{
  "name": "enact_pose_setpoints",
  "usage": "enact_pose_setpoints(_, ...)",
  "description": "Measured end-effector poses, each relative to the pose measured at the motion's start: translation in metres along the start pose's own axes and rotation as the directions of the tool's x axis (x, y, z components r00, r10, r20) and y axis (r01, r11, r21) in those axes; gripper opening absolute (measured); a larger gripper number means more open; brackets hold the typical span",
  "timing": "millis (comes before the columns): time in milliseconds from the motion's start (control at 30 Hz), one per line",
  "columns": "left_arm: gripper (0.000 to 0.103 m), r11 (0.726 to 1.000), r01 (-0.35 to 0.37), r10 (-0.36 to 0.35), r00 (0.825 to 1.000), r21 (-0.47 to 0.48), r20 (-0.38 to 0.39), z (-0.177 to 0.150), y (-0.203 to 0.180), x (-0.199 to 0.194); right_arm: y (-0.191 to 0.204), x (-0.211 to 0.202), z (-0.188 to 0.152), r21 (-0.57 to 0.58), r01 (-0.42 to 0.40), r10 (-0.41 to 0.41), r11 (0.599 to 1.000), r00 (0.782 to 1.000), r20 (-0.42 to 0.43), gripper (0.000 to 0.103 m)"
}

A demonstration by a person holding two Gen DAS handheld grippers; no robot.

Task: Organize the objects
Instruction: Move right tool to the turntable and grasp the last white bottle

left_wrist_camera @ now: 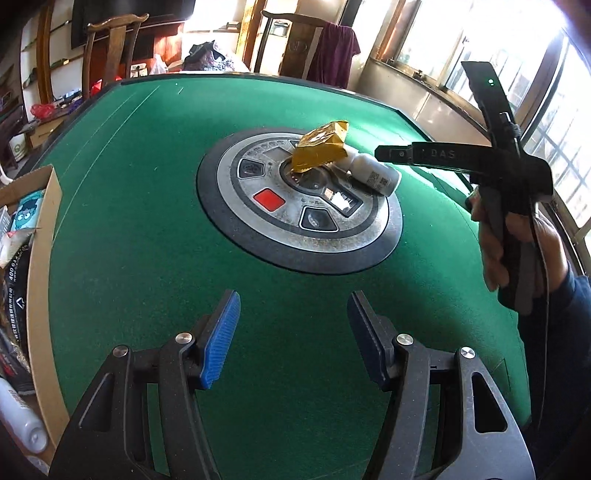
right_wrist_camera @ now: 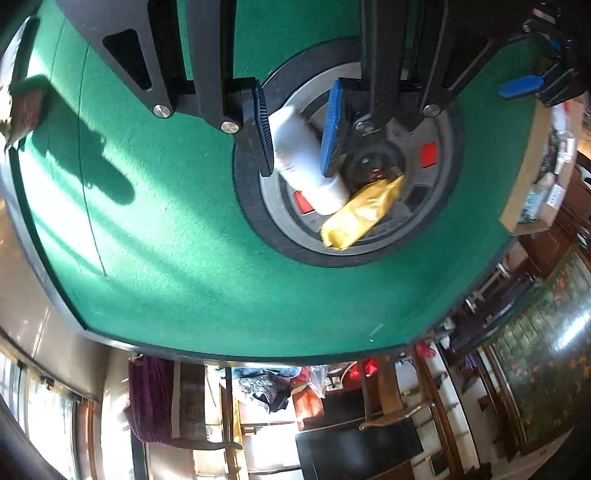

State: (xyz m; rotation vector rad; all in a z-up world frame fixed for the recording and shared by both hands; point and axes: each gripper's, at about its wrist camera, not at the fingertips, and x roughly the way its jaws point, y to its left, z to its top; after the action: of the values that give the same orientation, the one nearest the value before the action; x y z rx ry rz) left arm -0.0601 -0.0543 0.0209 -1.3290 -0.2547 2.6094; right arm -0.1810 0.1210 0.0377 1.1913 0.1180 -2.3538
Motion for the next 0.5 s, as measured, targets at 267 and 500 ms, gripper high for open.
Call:
enact_pose_setpoints(267, 0.061, 1.000, 0.010, -0.011, 1.000, -0.010, -0.013, -0.003, 0.004, 0.005, 0.013, 0.028, -0.003, -0.088, 0.002, -0.008, 0.996, 0.998, -0.064, 0.038)
enact_pose_setpoints(500, 0.061, 1.000, 0.012, -0.012, 1.000, -0.014, -0.010, 0.005, 0.004, 0.002, 0.011, 0.019, -0.027, -0.014, 0.069, -0.069, 0.998, 0.995, -0.078, 0.034)
